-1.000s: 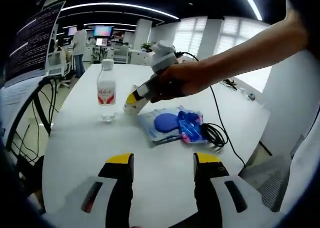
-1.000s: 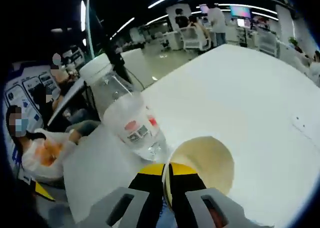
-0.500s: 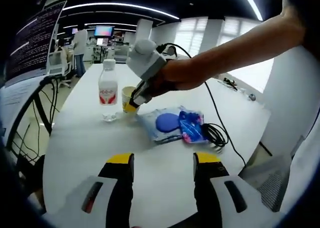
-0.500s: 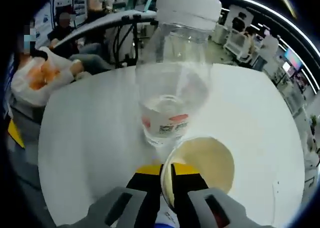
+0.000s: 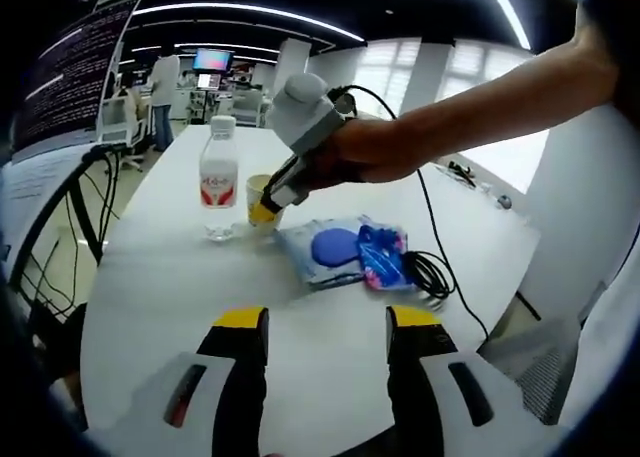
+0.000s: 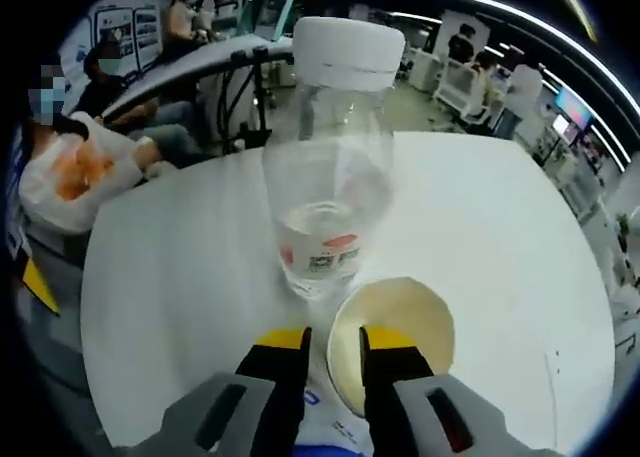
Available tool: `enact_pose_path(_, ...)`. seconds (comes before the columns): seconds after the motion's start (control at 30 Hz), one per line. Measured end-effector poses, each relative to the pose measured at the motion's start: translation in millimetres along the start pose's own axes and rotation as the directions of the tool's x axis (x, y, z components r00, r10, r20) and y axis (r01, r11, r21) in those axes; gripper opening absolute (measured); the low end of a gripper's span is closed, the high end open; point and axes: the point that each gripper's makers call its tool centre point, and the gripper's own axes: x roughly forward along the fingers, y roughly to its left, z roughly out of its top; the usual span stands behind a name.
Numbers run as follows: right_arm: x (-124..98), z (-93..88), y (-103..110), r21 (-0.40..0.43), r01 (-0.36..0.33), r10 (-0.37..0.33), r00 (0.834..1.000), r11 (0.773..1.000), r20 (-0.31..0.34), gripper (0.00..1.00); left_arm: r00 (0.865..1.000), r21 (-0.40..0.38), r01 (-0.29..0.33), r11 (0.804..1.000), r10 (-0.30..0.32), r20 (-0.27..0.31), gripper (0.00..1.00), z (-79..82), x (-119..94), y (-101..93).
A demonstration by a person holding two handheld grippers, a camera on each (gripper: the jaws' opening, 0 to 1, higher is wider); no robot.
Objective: Arrange the tabletop items into an orderly group along one side of the table until the central work area is clear of visible clutter.
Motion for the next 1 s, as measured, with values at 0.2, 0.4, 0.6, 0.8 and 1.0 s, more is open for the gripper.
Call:
enact_pose_path(0.2, -8, 2.6, 3, 0.009, -0.007, 0.007, 0.999, 1.000, 0.032, 0.25, 1.000, -0.005, 0.007, 1.000, -0.007, 0.001, 0.47, -1.9, 2, -1.9)
enact_pose_path(0.4, -30, 14.1, 0, 0.054, 0.005, -0.010, 0.996, 0.999, 0.088, 0.28, 1.000, -0.006, 0.008, 1.000, -0.008, 0.006, 0.47, 0.1, 1, -6.0)
enact_pose_path(0.6, -46, 20.3, -4, 0.092, 0.019, -0.031, 0.990, 0.996, 0.138, 0.30, 1.000, -0.007, 0.001, 1.000, -0.001, 0.009, 0.48, 0.2, 2, -7.4)
enact_pose_path(0.8, -57, 17.7, -5, 0.127, 0.019, -0.040, 0.986, 0.992, 0.161, 0.30, 1.000, -0.028, -0.011, 1.000, 0.011, 0.023, 0.48, 2.1, 0, -7.4)
enact_pose_path(1.0, -76, 3.4, -3, 0.143, 0.022, -0.046, 0.985, 0.990, 0.166, 0.30, 1.000, -0.027, -0.020, 0.999, 0.021, 0.017, 0.50, -1.4, -1, -6.0)
